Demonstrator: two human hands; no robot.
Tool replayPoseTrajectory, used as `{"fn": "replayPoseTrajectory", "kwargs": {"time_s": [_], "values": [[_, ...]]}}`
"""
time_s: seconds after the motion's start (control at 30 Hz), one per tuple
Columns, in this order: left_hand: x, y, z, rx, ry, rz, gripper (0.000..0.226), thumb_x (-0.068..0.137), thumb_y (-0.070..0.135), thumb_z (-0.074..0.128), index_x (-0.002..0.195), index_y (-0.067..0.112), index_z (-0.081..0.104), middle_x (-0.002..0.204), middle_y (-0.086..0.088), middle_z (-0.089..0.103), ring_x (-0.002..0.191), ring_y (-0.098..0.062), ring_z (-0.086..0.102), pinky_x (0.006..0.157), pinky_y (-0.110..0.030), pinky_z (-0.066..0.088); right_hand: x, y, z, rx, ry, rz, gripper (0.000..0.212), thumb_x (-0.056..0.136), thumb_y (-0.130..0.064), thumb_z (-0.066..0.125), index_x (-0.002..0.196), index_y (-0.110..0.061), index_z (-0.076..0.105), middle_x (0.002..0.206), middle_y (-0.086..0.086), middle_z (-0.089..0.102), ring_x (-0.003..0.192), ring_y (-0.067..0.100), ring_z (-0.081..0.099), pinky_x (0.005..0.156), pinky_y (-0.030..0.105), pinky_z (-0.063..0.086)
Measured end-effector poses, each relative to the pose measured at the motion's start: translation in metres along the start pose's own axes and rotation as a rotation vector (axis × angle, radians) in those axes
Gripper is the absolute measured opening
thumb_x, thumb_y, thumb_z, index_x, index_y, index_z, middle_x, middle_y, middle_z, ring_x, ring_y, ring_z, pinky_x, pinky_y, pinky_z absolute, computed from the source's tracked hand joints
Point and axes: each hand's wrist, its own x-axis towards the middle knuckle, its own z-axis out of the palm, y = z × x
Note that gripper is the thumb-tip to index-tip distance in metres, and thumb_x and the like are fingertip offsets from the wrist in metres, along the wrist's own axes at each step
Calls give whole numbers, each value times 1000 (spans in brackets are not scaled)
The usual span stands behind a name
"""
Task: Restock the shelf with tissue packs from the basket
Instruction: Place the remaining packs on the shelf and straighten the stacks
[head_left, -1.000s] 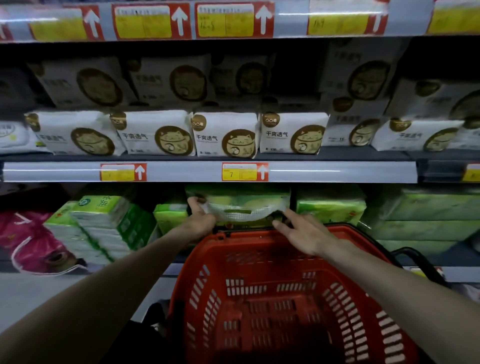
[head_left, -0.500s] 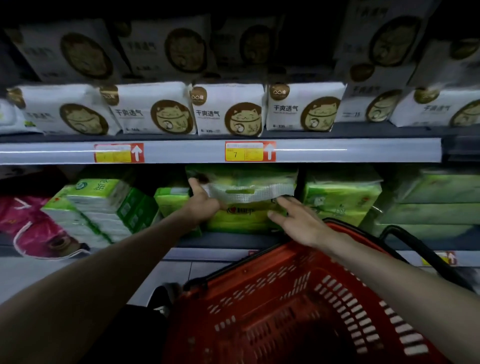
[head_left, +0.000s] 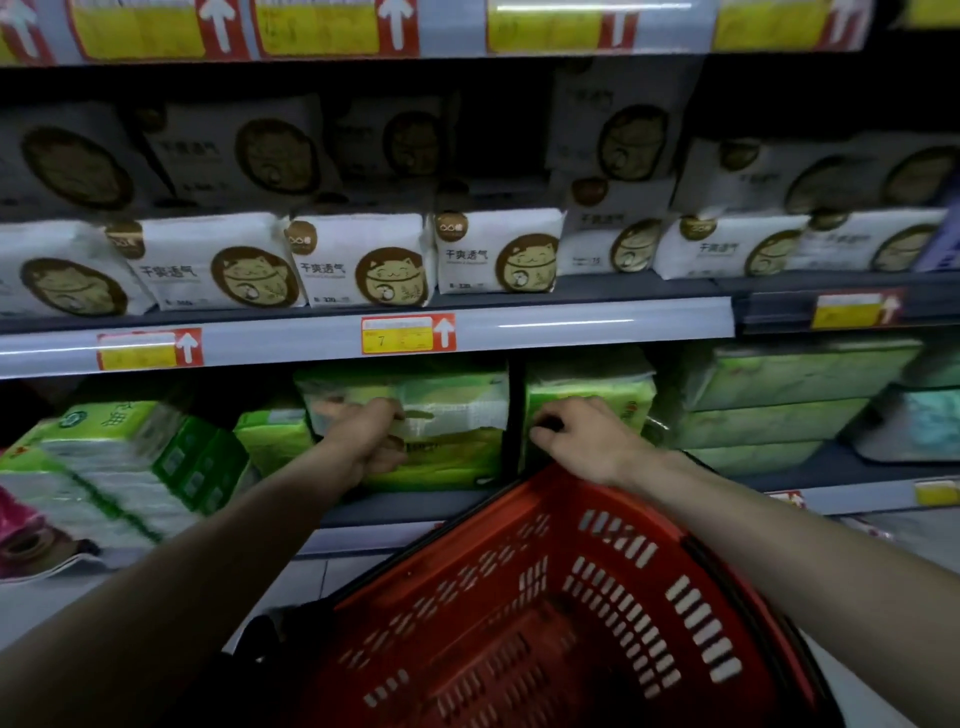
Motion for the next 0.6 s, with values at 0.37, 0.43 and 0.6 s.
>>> {"fn": "replayPoseTrajectory", "kwargs": {"time_s": [0.37, 0.43, 0.6], "values": [[-66, 10, 89, 265, -178, 308, 23, 85, 28, 68, 101, 12, 72, 80, -9, 69, 74, -27, 63, 72, -36, 48, -1, 94, -15, -144, -85, 153, 66, 98, -52, 54, 158, -33, 37, 161, 15, 44, 146, 37, 43, 116, 42, 42], [-69, 25, 110, 404, -263, 383, 20, 86, 29, 68, 102, 18, 73, 98, -6, 73, 93, -24, 65, 86, -36, 53, 5, 95, -15, -104, -68, 135, 65, 98, -42, 58, 158, -31, 37, 163, 13, 41, 148, 35, 39, 119, 44, 40], [-60, 57, 152, 760, -319, 447, 18, 90, 27, 69, 104, 20, 77, 111, -3, 73, 107, -21, 65, 95, -31, 52, 16, 99, -20, -61, -13, 133, 59, 95, -32, 60, 151, -23, 45, 154, 13, 49, 143, 33, 42, 116, 43, 43]]}}
